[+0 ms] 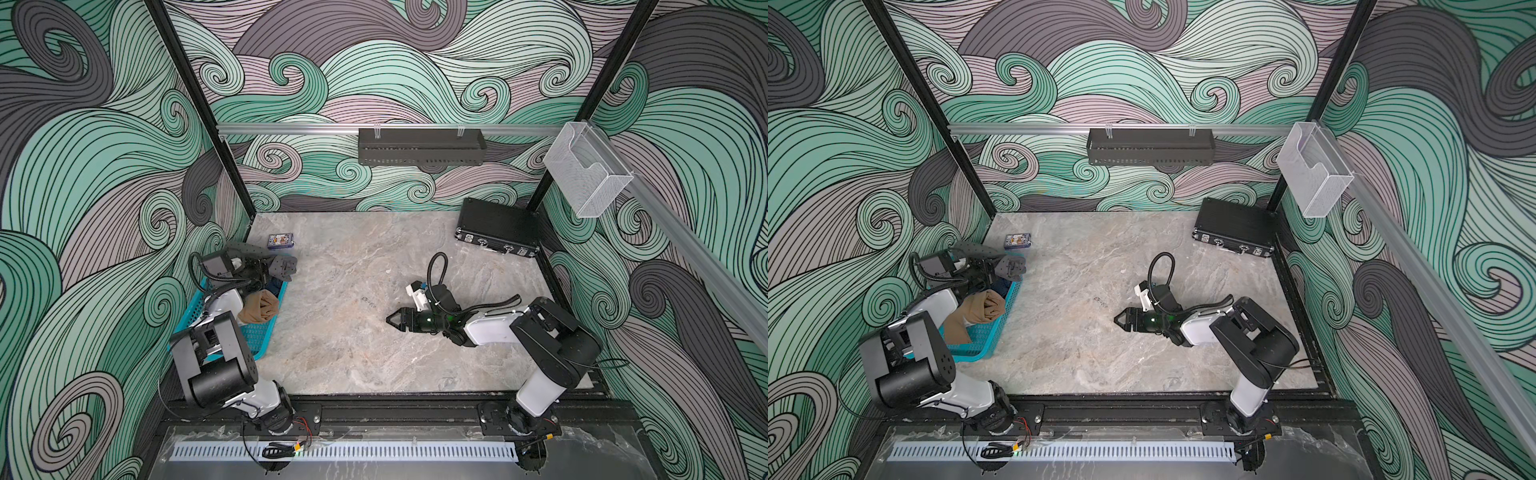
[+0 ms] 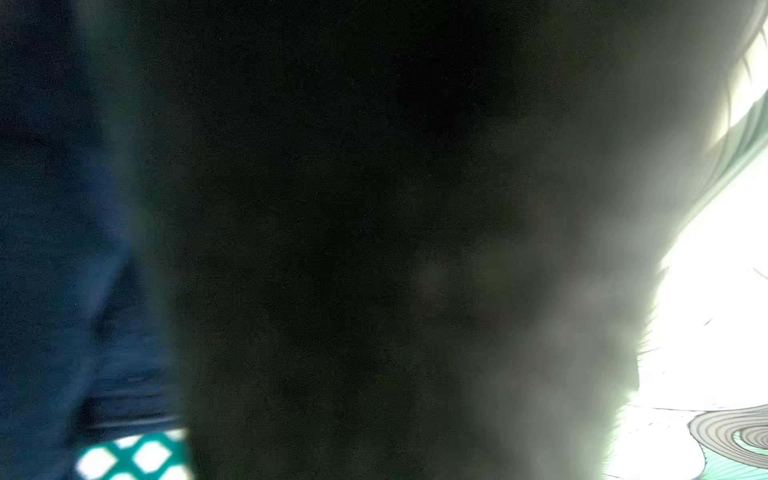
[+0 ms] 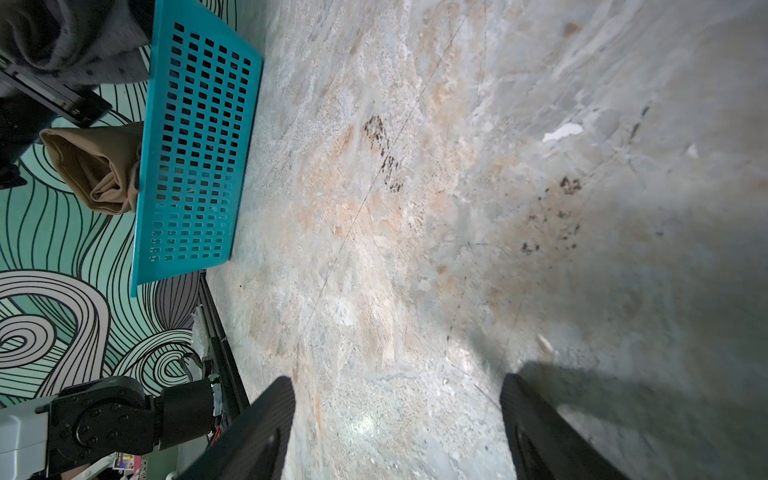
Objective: Roll up the skirts
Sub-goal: Place the skirt in the basket.
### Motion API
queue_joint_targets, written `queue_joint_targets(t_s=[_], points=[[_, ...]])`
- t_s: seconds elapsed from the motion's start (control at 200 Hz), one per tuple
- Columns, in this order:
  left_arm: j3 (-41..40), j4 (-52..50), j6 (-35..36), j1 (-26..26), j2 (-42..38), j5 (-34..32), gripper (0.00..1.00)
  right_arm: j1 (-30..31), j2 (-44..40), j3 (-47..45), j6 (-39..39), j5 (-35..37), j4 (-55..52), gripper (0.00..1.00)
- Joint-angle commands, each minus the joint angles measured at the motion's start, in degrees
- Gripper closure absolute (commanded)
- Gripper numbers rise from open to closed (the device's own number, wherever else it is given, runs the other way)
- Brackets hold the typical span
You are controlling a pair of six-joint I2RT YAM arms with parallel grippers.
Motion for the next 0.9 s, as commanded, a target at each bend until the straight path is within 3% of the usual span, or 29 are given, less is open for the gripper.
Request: queue_joint_targets(t_s=[0.0, 0.435, 0.62, 0.896], points=[[-2.7, 2.7, 0.0, 1.8, -1.3, 3.2, 1.00, 0.6, 1.1, 1.0, -1.0, -0.6, -0.8, 0.20], [-4.8, -0.3, -0.6, 3.1, 6.4, 6.0, 1.00, 1.4, 2.4, 2.0, -1.7, -1.3, -1.2, 0.21], [-5.6, -4.1, 1.8, 3.6, 4.1, 4.3, 0.68, 1.3, 2.5, 2.2, -2.1, -1.0, -1.7, 0.21], [-4.6, -12.8, 5.5, 4.3, 0.7, 3.9, 0.45, 1.3, 1.7, 2.3, -3.2, 0.2, -3.4, 0.21]])
